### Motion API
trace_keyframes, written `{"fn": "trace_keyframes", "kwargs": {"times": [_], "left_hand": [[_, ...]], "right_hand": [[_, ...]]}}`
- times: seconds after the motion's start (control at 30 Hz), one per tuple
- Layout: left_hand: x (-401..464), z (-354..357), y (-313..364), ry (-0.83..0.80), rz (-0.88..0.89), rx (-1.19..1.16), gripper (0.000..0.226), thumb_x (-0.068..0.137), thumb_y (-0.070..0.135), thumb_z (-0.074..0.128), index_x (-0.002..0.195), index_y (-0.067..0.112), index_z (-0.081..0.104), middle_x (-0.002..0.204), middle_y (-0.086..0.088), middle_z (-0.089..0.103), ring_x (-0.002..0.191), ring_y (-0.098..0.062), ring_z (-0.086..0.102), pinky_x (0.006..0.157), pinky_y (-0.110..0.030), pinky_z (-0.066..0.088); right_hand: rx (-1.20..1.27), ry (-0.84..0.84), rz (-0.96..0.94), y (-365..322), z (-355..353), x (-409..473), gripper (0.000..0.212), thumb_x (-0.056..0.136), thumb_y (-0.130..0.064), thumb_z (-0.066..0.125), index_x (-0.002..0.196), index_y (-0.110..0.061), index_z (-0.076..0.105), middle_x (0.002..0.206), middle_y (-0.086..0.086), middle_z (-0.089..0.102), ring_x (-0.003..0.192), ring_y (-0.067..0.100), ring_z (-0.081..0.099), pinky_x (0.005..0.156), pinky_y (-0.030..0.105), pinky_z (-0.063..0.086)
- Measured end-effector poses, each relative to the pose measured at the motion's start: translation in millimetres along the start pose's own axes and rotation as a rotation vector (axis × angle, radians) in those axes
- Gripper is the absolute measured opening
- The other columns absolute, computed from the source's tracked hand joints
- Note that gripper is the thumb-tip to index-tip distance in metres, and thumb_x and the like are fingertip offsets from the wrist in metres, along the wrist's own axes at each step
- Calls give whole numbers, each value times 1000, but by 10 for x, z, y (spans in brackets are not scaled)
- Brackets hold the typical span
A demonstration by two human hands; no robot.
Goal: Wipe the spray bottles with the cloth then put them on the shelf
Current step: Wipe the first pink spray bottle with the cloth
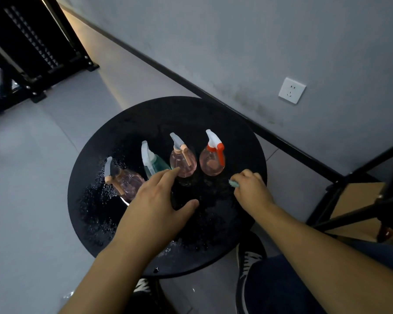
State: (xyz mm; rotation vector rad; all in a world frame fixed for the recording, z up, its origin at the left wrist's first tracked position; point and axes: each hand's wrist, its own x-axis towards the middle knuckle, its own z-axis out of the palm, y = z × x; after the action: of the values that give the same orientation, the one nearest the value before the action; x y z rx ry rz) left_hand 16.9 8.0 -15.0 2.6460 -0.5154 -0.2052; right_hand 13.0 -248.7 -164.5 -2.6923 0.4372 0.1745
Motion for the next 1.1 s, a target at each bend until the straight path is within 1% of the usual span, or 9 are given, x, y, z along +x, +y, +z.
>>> {"fn": "trace_keyframes", "kwargs": {"times": [0.13,0.27,0.43,0.53,0.7,0.83,0.97,1.0,1.1], "left_hand": [[-14,-79,-17,3,-20,-10,84,92,64,70,163,38,34,162,11,44,144,-16,48,111,-37,46],[-94,-185,-40,26,-37,-23,81,92,59,73,161,34,39,160,7,47,141,-19,51,105,-37,48],[-303,-347,-247,85,-92,-33,78,91,56,74,158,30,45,153,3,55,139,-22,53,107,-41,49],[-459,-443,-423,134,-156,-51,76,91,55,75,157,30,48,152,3,56,138,-23,55,109,-40,48],[-623,-565,-665,176,-212,-46,67,93,48,73,153,30,50,150,3,58,136,-24,54,106,-36,46],[-541,-654,-936,171,-242,24,66,96,42,68,156,28,45,157,0,52,142,-25,50,110,-40,46],[-303,-761,-1177,111,-228,116,69,103,32,59,166,27,31,166,-1,40,149,-28,42,117,-44,44],[-230,-771,-1221,102,-216,122,70,103,30,59,166,27,30,167,-2,40,149,-29,42,117,-44,44],[-18,-726,-1360,101,-217,84,70,102,22,58,166,30,31,166,-2,41,148,-30,44,117,-45,44]], "right_hand": [[57,90,-84,-102,-237,-193,37,99,-9,58,133,-20,67,123,1,57,113,22,48,89,28,47],[122,180,-176,-262,-557,-487,35,96,-9,64,130,-18,69,121,-1,59,113,19,49,93,31,51],[139,247,-280,-539,-842,-828,37,94,-10,68,130,-19,69,123,-6,59,113,13,48,92,20,40],[168,294,-357,-748,-964,-930,37,91,-8,72,126,-19,72,122,-6,61,113,16,50,95,27,46],[209,322,-424,-1165,-1086,-903,36,92,-12,72,126,-22,73,125,-8,62,118,17,51,100,25,41],[236,337,-499,-1489,-1071,-800,34,92,-13,71,124,-25,72,121,-12,60,121,17,53,109,46,47],[192,350,-585,-1736,-1003,-648,34,91,-20,68,121,-37,68,122,-20,58,114,10,54,106,53,45],[185,346,-598,-1783,-986,-601,35,91,-18,69,121,-36,68,123,-20,58,114,10,54,104,49,47],[223,300,-590,-1895,-950,-463,35,93,-15,70,124,-31,71,124,-17,59,117,8,52,91,16,43]]}}
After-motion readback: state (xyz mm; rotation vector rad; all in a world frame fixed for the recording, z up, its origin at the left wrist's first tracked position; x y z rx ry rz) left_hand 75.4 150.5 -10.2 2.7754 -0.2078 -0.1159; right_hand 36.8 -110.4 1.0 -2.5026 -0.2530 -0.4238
